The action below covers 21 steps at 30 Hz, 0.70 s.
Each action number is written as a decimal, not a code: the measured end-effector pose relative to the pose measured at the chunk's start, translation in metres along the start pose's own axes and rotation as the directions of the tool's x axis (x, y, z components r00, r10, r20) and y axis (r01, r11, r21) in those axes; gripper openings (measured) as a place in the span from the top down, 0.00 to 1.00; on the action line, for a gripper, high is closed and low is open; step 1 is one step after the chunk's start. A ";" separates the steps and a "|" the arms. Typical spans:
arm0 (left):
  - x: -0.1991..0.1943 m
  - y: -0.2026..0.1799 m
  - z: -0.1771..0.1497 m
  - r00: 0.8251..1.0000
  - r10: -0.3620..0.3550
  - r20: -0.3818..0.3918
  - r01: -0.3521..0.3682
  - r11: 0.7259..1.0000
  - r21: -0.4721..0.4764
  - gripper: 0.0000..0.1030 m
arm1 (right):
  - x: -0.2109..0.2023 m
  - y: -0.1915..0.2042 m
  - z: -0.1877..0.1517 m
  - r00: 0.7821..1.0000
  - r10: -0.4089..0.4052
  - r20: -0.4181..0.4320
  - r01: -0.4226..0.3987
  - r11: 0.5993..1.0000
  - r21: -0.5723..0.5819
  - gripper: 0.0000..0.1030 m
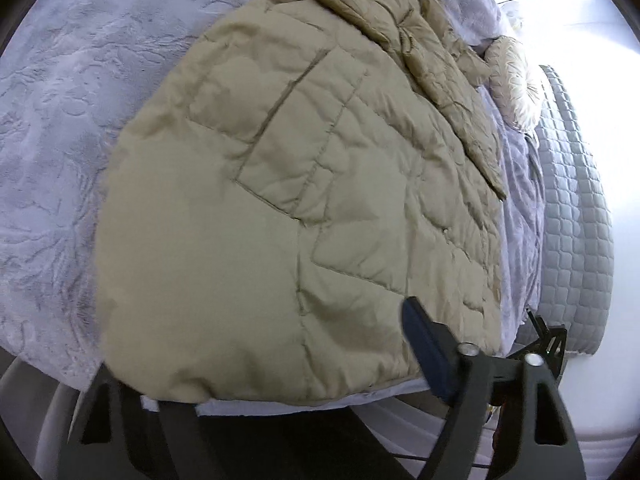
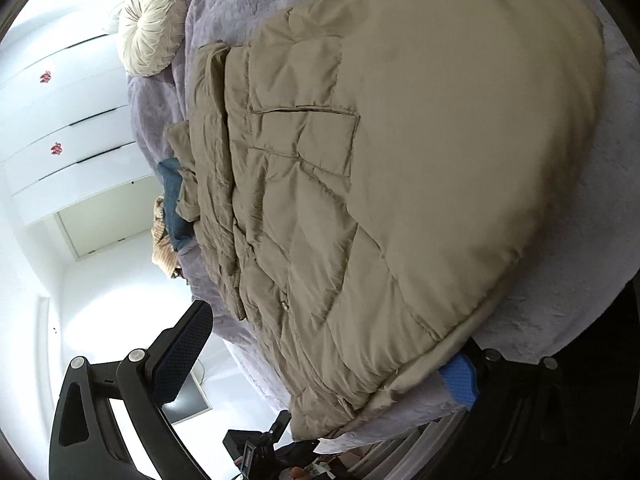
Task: Fold large clothes
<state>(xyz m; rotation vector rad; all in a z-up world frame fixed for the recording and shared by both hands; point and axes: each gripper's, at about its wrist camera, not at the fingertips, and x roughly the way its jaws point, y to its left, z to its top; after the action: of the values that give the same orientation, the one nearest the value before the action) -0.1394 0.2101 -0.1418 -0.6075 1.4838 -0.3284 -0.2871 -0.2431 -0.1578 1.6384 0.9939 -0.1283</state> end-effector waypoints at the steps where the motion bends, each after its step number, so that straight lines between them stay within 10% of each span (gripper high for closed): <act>1: 0.000 0.001 0.000 1.000 0.012 -0.003 -0.012 1.000 0.005 0.32 | 0.000 -0.001 0.000 1.000 -0.011 0.001 0.011 1.000 0.007 0.06; 6: 0.003 -0.005 0.001 0.993 0.122 0.007 -0.122 0.989 0.079 0.53 | -0.001 -0.015 0.007 0.996 -0.084 -0.030 0.085 0.996 0.037 0.36; 8: 0.004 -0.008 0.001 0.986 0.163 0.021 -0.164 0.981 0.108 0.77 | 0.001 -0.020 0.011 0.992 -0.112 -0.057 0.114 0.993 0.038 0.64; 10: -0.001 -0.012 0.002 0.986 0.166 0.032 -0.169 0.978 0.119 0.79 | 0.003 -0.017 0.014 0.982 -0.170 -0.078 0.172 0.985 0.021 0.85; 21: -0.067 -0.075 0.070 0.977 0.080 0.198 -0.115 0.978 0.172 0.84 | -0.001 0.122 0.033 0.983 -0.174 -0.066 0.135 0.911 -0.390 0.90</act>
<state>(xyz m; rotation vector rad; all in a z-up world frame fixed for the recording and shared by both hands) -0.0646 0.1993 -0.0454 -0.4057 1.2788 -0.3171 -0.1945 -0.2694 -0.0756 1.2150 1.1454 0.0421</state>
